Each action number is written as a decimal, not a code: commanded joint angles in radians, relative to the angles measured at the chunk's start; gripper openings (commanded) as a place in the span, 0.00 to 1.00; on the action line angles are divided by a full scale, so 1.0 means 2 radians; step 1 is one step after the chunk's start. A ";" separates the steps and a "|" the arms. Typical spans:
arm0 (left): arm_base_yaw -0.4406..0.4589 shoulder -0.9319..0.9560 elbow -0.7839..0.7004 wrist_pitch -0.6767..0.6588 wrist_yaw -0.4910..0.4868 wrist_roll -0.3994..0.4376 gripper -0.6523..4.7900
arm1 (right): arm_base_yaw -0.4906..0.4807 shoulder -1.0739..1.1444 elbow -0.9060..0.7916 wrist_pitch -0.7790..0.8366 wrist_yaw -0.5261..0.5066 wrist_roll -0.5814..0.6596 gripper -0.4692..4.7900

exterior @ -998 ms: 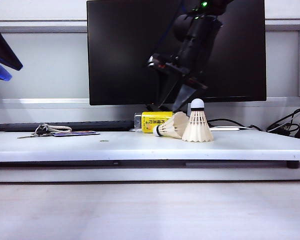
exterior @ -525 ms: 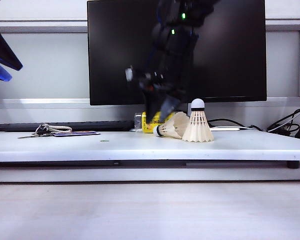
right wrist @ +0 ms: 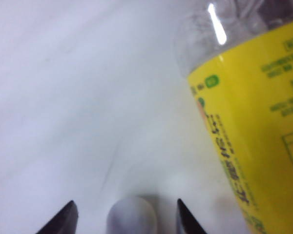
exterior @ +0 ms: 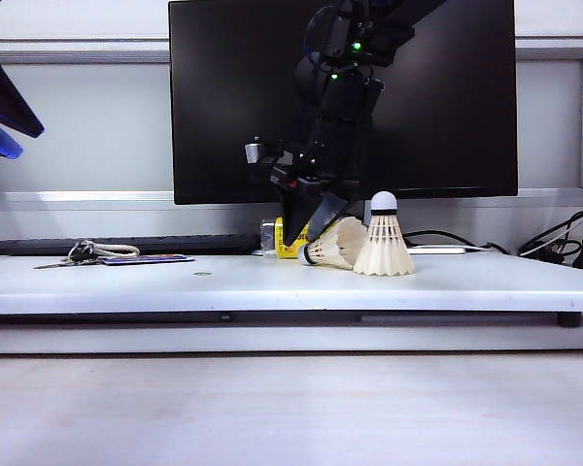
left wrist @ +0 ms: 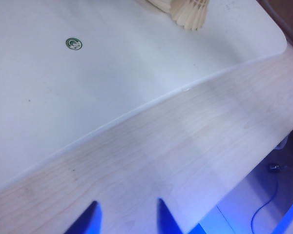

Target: Stack the badminton balls on the table vertically.

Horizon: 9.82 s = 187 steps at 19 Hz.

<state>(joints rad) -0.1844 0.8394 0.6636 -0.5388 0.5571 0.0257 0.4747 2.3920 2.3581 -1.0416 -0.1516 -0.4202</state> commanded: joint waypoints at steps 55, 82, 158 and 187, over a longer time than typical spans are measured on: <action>0.000 -0.001 0.000 0.012 0.004 0.000 0.41 | -0.057 -0.035 0.002 0.067 -0.242 0.159 0.41; 0.000 -0.001 0.000 0.025 0.038 -0.008 0.41 | -0.181 -0.337 0.001 0.042 -0.249 0.158 0.41; -0.034 0.001 -0.020 0.039 -0.024 0.002 0.41 | -0.052 -0.254 -0.832 1.213 -0.026 0.354 0.40; -0.034 0.001 -0.020 0.044 -0.022 0.000 0.41 | -0.052 -0.290 -0.867 1.226 -0.011 0.301 0.40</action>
<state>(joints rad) -0.2512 0.8421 0.6231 -0.4599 0.5083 0.0261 0.3691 1.8145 0.6216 1.3960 -0.1768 0.1856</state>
